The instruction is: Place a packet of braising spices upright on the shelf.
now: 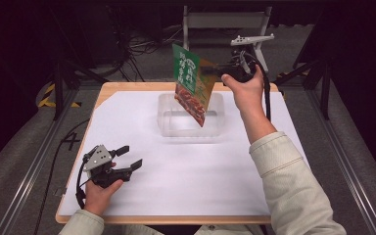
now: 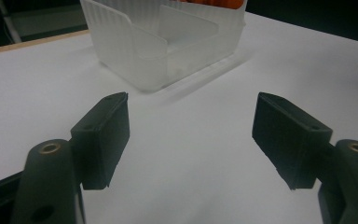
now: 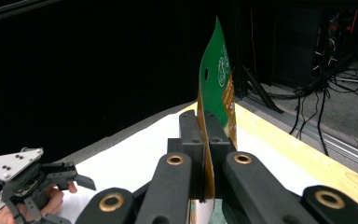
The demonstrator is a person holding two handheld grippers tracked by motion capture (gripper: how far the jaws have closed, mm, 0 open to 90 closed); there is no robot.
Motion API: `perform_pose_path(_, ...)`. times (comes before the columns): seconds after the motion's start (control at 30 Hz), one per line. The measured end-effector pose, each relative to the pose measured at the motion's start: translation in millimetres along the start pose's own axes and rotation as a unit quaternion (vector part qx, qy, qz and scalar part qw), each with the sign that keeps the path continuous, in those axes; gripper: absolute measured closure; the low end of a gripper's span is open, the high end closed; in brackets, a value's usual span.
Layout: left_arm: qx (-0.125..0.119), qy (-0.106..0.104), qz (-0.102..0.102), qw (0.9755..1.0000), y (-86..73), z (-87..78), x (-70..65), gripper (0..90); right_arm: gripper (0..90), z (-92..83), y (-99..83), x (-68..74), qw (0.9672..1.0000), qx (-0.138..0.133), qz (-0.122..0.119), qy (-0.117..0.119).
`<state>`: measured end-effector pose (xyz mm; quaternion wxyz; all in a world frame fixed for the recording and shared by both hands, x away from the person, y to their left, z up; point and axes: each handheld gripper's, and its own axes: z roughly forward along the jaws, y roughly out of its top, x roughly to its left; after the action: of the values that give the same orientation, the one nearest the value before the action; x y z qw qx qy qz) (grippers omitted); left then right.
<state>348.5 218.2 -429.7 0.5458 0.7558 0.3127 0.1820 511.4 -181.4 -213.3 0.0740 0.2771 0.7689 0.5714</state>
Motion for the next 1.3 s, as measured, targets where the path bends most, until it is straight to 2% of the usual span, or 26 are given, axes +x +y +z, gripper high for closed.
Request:
perform_pose_path(0.57, 0.000, -0.001, -0.001, 1.0000, 0.1, 0.2, 0.4, 28.3, 90.0, 22.6, -6.0, -8.5, 0.9999, -0.007, 0.011, -0.005)
perform_pose_path(1.3, -0.001, -0.001, -0.003, 1.0000, -0.2, -0.4, 1.1, 28.3, 90.0, 46.5, -22.6, -16.0, 0.9994, 0.013, 0.020, -0.023)
